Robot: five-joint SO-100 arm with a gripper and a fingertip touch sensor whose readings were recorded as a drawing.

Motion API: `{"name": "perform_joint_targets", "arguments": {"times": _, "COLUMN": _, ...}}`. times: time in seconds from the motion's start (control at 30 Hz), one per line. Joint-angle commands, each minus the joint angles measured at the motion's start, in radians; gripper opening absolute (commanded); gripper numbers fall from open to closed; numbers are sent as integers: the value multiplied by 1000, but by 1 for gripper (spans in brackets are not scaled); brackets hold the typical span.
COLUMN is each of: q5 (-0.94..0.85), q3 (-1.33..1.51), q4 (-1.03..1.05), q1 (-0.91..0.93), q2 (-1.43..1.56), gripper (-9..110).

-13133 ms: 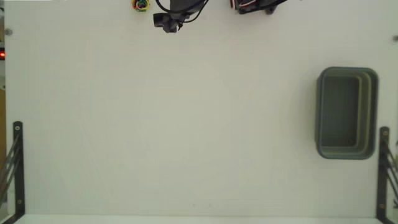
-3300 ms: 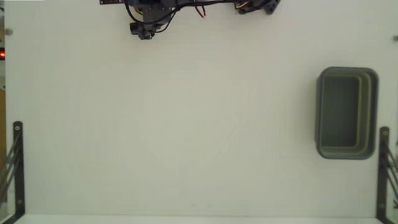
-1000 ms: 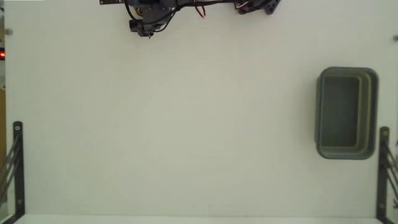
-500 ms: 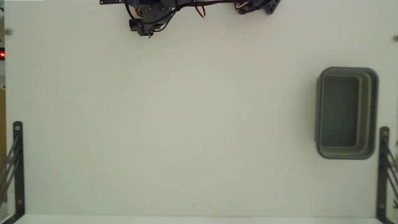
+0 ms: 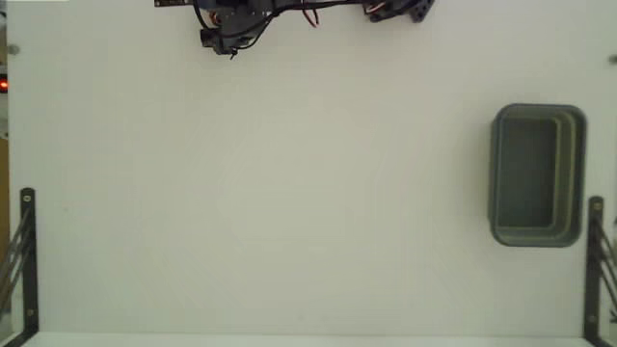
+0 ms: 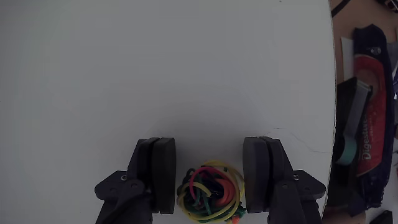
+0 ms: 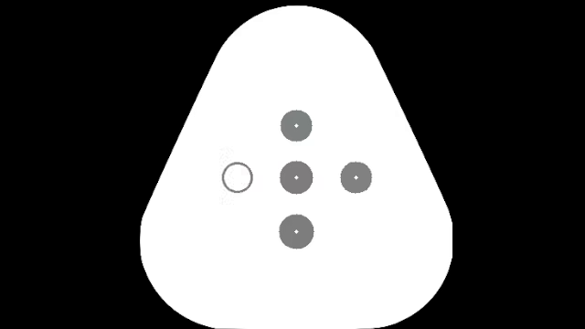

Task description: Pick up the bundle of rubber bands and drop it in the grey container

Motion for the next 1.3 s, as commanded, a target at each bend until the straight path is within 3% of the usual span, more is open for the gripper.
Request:
{"name": "perform_joint_targets", "arguments": {"times": 0.0, "q5": 0, "q3": -2, "q4": 6, "q1": 15, "q2": 16, "gripper": 64}}
{"name": "perform_joint_targets", "arguments": {"times": 1.27, "q5": 0, "q3": -2, "q4": 6, "q1": 15, "q2": 16, "gripper": 54}}
